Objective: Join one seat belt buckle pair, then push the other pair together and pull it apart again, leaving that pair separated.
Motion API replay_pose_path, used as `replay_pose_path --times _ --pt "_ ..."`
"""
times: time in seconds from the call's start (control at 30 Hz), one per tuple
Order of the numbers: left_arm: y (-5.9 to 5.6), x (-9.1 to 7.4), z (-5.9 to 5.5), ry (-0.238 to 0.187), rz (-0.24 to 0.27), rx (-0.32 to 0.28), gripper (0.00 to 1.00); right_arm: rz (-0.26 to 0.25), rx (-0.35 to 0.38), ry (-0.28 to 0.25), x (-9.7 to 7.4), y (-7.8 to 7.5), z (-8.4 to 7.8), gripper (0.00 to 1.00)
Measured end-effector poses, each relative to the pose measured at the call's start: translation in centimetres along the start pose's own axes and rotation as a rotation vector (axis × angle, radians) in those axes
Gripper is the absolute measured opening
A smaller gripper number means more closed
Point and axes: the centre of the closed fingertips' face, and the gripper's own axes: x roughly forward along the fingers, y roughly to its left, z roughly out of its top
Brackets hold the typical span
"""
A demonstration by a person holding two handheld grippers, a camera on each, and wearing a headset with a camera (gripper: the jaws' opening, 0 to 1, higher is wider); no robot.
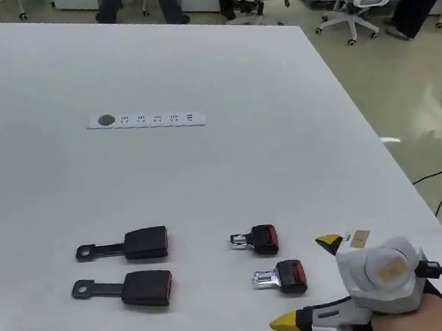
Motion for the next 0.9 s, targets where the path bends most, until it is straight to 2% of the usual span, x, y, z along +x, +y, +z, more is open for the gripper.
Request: replay_pose_path --times 0.17,0.27,0.33,0.5,0.73,0.83,0.9 --pt "-0.2 0.1 0.9 -0.027 -0.007 -0.012 1.0 0.002 -0.003 0.014 -0.1 0.2 -0.5 0.95" --pt "-0.3 0.1 0.9 -0.031 -0.017 -0.013 1.0 -0.001 0.022 0.001 -0.3 0.3 -0.6 0.99" --pt "-0.3 0.1 1.1 -0.045 -0.02 -0.026 1.0 -0.003 0.03 -0.022 -0.5 0.2 -0.6 0.99" --pt "-0.1 -0.2 1.1 -0.054 -0.016 -0.048 1.0 -0.017 0.054 -0.034 -1.1 -0.4 -1.6 0.99" --pt "-0.7 -0.8 1.4 -0.044 -0.012 -0.048 1.0 -0.007 0.057 -0.026 -1.5 0.2 -1.7 0.99" --pt "-0.7 -1.1 1.9 -0.076 -0.008 -0.08 1.0 -0.001 0.053 -0.015 -1.6 0.4 -1.8 0.99" --pt "-0.7 -1.1 1.8 -0.072 -0.002 -0.077 1.0 0.0 0.047 -0.018 -1.7 0.5 -1.7 0.98"
